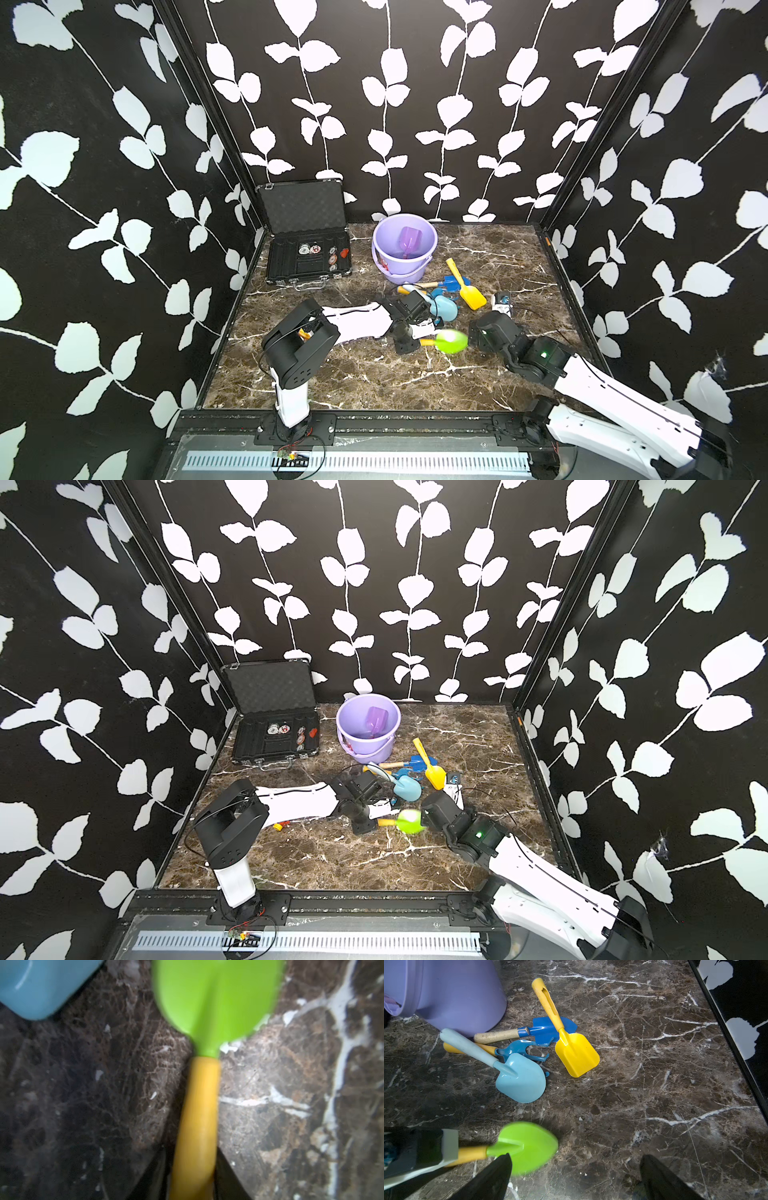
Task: Organize the gardening tools
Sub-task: Pick up the gardening tool from the center of the board.
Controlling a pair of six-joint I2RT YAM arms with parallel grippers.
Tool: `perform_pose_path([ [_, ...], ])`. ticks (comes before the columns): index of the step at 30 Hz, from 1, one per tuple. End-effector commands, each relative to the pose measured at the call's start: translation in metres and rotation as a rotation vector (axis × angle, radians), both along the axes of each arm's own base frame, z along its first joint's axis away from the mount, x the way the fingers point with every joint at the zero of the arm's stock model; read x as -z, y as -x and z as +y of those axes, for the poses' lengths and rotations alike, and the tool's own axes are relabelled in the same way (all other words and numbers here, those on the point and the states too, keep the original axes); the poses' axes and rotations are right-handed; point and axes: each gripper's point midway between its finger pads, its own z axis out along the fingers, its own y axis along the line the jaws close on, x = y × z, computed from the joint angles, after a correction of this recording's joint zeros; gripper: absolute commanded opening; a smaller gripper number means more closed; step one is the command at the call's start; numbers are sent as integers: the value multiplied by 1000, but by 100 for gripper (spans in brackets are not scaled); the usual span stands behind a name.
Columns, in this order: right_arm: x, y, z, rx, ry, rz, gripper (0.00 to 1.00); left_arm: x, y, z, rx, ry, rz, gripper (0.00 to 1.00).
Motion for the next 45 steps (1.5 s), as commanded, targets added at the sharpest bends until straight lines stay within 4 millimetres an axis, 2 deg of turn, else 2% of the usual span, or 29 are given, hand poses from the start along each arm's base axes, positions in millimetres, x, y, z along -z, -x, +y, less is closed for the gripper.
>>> perform_pose_path([
  [1,-6,-7,8,-4,-39,-24,97,14,8,12,-9,-31,17,20],
  [4,-7,-9,13,-15,-55,-26,97,12,6,12,-23,-7,-5,5],
  [7,-10,-11,20,-33,-77,-34,96,8,1,13,-53,21,-50,0],
  [13,-19,-15,37,-88,-148,-49,95,-19,-26,20,-235,166,-238,0],
  [17,-28,-19,50,-137,-217,-65,95,-38,-33,27,-341,286,-305,0],
  [29,-56,-33,99,-314,-403,-75,83,-76,-28,33,-414,531,-369,0],
  [38,-63,-47,129,-410,-447,-57,78,-95,-19,32,-389,621,-370,0],
  [42,-66,-55,137,-431,-465,-57,72,-99,-15,34,-377,640,-371,0],
  [45,-67,-60,144,-457,-497,-53,63,-101,-12,34,-363,653,-369,0],
])
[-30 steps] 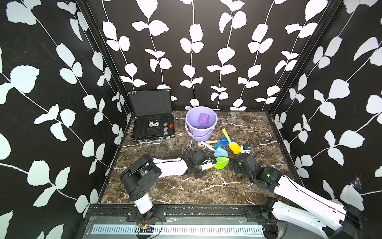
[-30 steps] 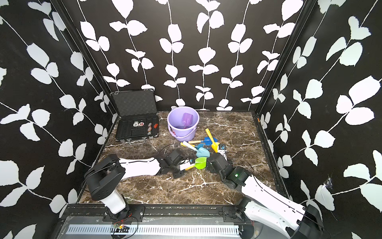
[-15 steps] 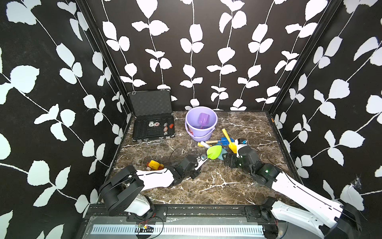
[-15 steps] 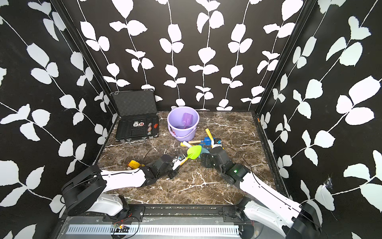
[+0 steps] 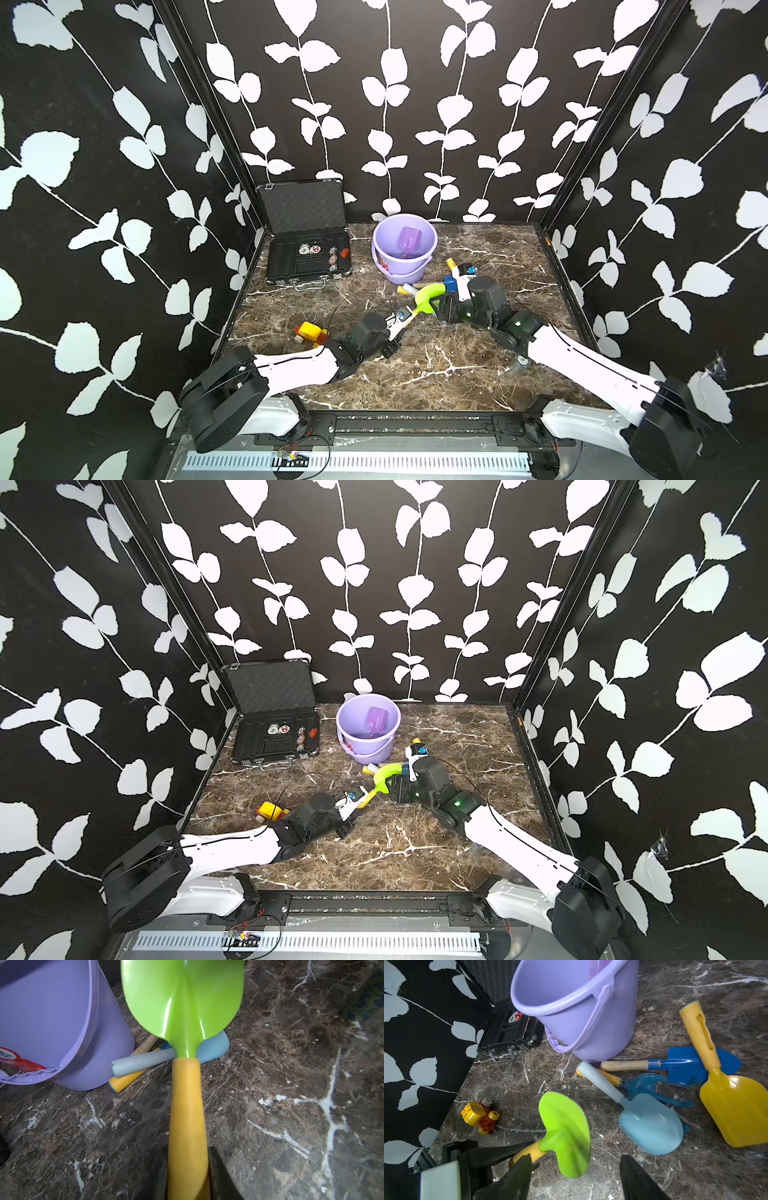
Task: Organize the gardening tools
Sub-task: Pick up the gardening tool from the center of the board.
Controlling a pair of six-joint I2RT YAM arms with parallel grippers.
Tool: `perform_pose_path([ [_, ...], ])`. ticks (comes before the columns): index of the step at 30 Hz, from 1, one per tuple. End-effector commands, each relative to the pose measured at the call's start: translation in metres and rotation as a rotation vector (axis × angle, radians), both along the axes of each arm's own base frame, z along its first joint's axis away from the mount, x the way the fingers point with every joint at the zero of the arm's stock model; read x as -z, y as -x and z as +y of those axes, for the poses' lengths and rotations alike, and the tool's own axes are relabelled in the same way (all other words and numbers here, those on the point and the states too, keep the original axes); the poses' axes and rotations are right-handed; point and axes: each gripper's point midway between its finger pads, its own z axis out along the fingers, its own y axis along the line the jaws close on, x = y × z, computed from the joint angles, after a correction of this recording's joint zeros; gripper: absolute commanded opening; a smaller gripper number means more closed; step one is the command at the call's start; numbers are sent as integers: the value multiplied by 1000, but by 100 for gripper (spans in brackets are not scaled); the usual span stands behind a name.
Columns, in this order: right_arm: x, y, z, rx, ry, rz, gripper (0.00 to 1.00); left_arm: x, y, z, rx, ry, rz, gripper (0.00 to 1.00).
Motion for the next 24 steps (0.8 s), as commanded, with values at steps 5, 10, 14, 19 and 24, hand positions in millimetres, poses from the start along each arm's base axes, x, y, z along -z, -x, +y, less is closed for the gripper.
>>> perform_pose_path([
  [5,-23,-13,24,-85,-120,-46,48,-21,3,-4,23,77,-40,0],
  [10,-22,-14,31,-117,-130,-48,20,-20,3,-4,21,77,-38,0],
  [14,-21,-13,32,-135,-117,-59,2,-20,2,-4,14,86,-34,14],
  [19,-21,-13,31,-149,-85,-69,0,-24,0,0,-17,114,-44,78],
  [24,-27,-15,29,-168,-15,-95,0,-32,-4,11,-80,144,-63,99],
])
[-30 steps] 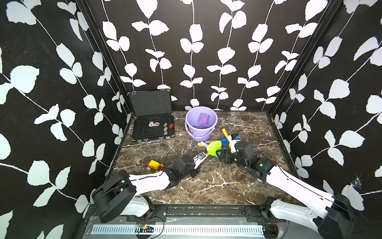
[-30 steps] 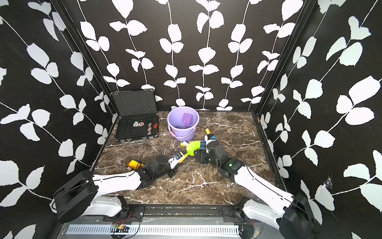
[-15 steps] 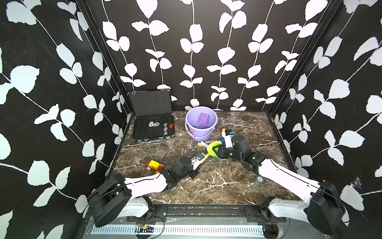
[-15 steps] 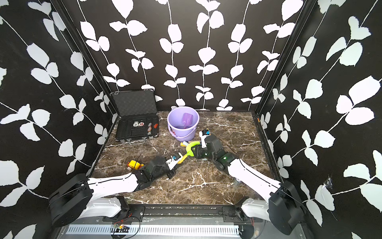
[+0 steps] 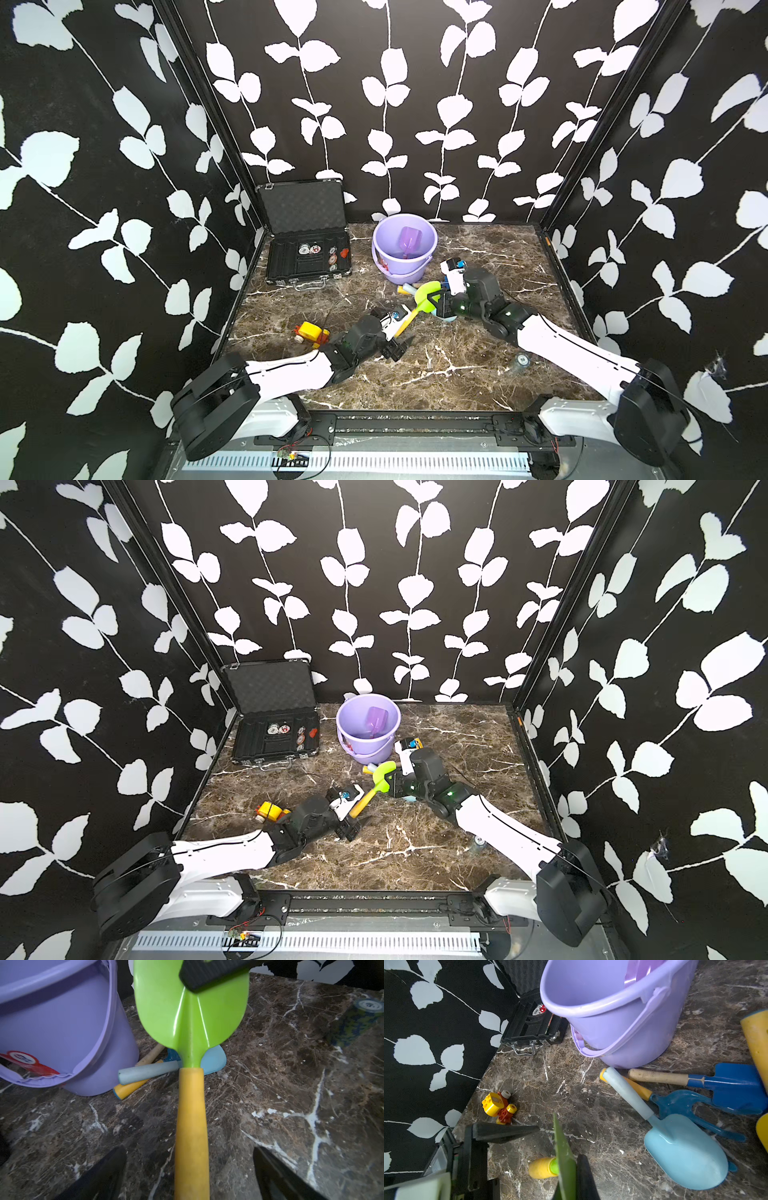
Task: Organize the gardening tools
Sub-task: Pick up the gardening tool from the center of the board, then place the gardening tool in the container.
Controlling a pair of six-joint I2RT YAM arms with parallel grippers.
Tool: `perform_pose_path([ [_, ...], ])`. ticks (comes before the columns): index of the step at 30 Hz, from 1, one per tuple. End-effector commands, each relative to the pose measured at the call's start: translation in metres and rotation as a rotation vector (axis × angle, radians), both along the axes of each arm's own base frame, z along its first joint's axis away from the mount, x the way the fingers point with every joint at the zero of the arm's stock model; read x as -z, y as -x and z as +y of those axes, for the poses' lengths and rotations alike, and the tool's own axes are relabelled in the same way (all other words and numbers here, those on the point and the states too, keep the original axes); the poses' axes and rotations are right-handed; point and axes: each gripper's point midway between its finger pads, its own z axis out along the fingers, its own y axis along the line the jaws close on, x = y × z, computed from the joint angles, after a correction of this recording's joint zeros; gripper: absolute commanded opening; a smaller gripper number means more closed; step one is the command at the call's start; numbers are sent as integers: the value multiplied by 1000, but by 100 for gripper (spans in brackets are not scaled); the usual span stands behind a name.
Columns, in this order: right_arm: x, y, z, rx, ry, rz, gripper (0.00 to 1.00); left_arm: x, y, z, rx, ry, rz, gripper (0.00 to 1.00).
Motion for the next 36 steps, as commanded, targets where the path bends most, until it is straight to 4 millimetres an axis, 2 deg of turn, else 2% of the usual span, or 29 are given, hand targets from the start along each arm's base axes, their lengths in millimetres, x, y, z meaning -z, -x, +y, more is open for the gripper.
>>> perform_pose_path([
  [1,-25,-9,2,-11,21,-89,0,-14,-5,9,-63,59,-35,99],
  [6,-43,-11,-1,-4,114,-158,0,-25,-10,28,-159,104,-75,99],
  [11,-74,-17,-3,13,194,-242,0,-44,-10,49,-245,189,-120,99],
  [15,-106,-24,-4,35,219,-325,0,-62,-6,67,-293,264,-154,99],
  [22,-166,-45,-5,91,252,-467,0,-80,5,96,-345,339,-200,99],
  [29,-209,-74,-4,167,312,-601,0,-81,10,106,-361,349,-210,99],
  [36,-230,-112,7,231,405,-681,0,-81,9,104,-357,339,-210,99],
])
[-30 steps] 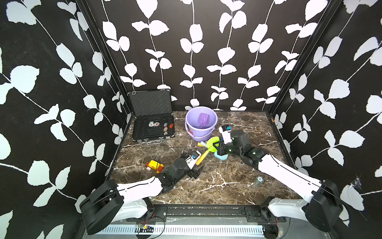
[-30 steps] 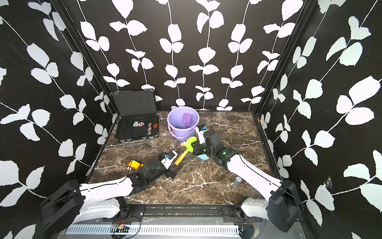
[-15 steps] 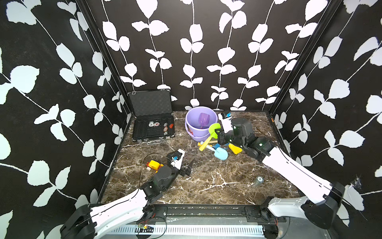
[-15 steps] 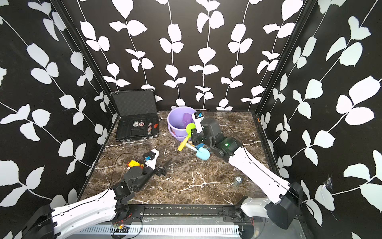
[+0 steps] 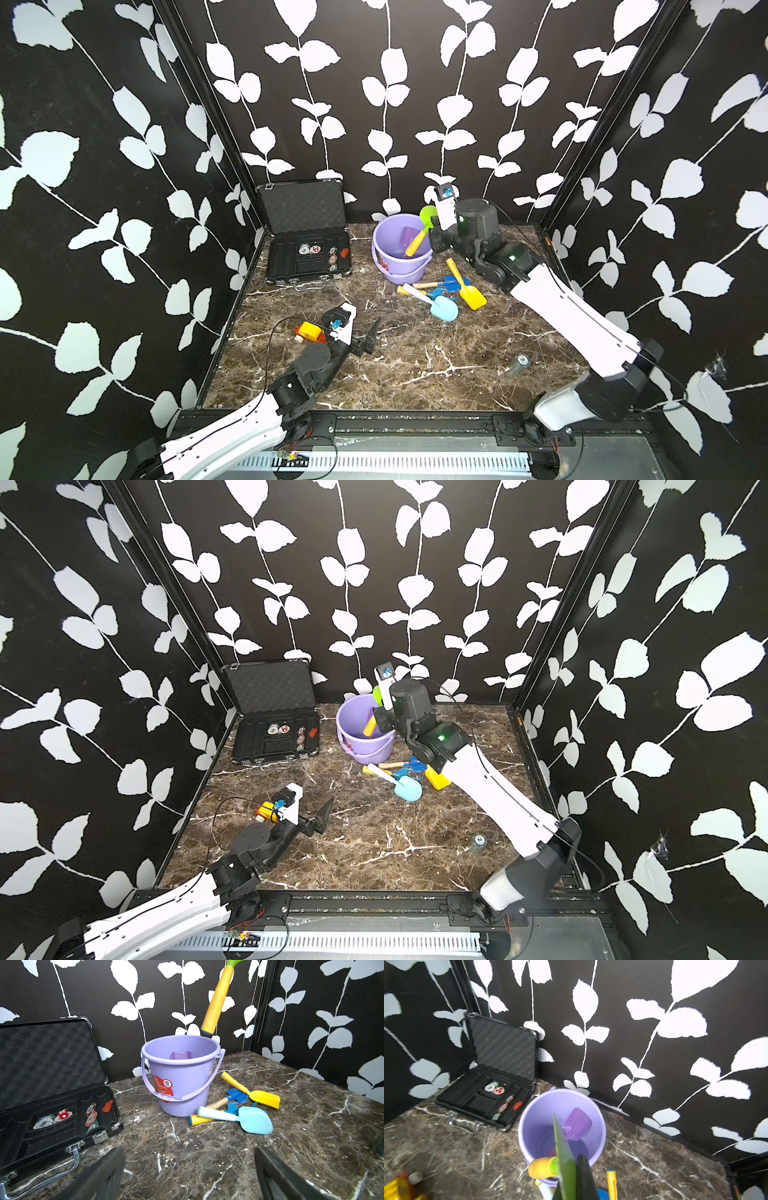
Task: Organize the gardening tools
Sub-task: Place the gardening tool in the container.
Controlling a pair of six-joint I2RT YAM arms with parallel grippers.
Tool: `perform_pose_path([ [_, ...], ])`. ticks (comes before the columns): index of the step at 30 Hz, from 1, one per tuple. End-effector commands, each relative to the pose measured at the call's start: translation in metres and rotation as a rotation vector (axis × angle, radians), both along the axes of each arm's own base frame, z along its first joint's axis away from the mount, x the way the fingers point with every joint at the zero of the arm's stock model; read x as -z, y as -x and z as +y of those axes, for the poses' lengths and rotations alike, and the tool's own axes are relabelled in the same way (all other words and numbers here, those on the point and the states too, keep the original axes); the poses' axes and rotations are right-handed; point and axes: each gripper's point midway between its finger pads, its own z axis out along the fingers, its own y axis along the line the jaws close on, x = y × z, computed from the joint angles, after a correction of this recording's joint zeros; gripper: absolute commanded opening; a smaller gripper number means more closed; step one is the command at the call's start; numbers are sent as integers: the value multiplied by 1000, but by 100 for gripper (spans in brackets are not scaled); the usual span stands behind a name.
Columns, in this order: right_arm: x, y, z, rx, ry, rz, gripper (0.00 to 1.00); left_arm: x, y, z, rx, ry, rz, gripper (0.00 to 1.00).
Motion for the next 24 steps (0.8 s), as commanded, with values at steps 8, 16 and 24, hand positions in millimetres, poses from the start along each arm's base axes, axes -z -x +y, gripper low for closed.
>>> perform_pose_path([
  [8,-4,-61,24,94,142,-91,0,2,-2,-7,13,-18,9,99],
  [16,47,-94,51,62,244,-25,0,4,-3,-7,10,-21,15,99],
  [24,89,-104,66,23,278,48,0,8,-4,-6,1,-19,30,99],
])
